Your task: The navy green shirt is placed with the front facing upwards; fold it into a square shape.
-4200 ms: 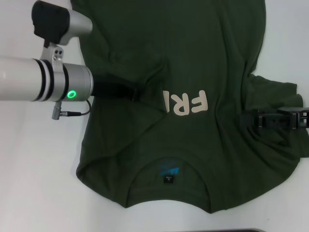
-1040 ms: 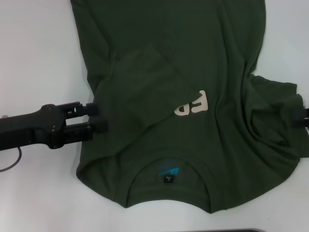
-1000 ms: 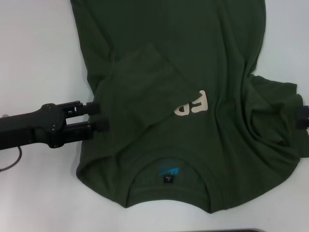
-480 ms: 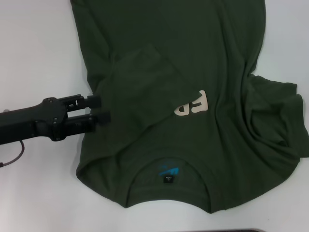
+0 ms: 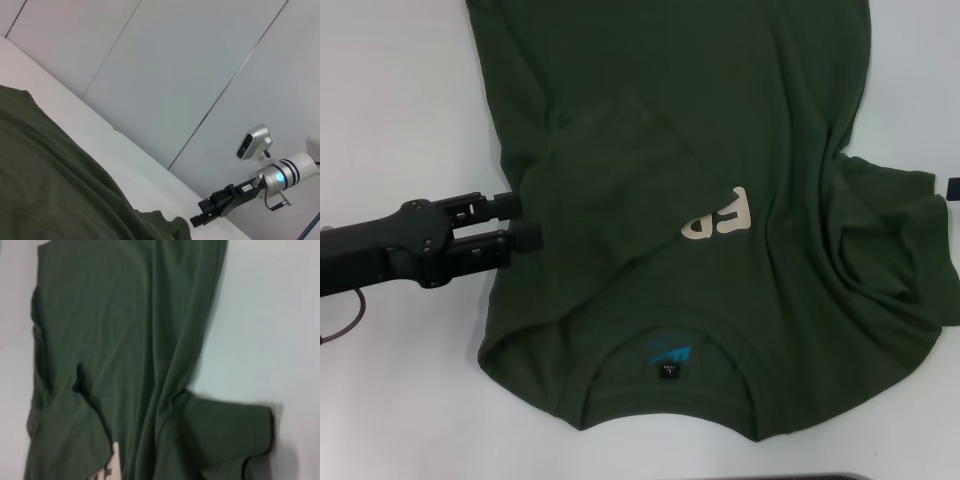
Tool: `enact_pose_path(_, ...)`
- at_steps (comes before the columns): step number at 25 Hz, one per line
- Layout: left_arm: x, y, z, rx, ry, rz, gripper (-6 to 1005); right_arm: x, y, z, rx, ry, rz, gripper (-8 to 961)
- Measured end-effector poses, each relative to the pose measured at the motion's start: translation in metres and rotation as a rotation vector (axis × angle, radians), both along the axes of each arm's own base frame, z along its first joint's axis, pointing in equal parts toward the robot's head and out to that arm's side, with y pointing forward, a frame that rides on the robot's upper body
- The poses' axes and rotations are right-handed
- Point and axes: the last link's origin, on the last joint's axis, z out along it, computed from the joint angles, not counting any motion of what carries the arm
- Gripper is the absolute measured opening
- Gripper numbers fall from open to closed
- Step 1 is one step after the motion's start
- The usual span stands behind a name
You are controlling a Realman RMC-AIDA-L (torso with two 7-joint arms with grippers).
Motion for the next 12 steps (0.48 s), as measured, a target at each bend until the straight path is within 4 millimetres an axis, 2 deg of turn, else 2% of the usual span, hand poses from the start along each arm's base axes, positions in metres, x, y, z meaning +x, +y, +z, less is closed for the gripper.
enact_pose_path(12, 0.003, 0.001, -0.003, 0.008, -0.005, -0.007, 703, 0.001, 0.009, -0.015, 0.006, -0.002, -0.024, 914)
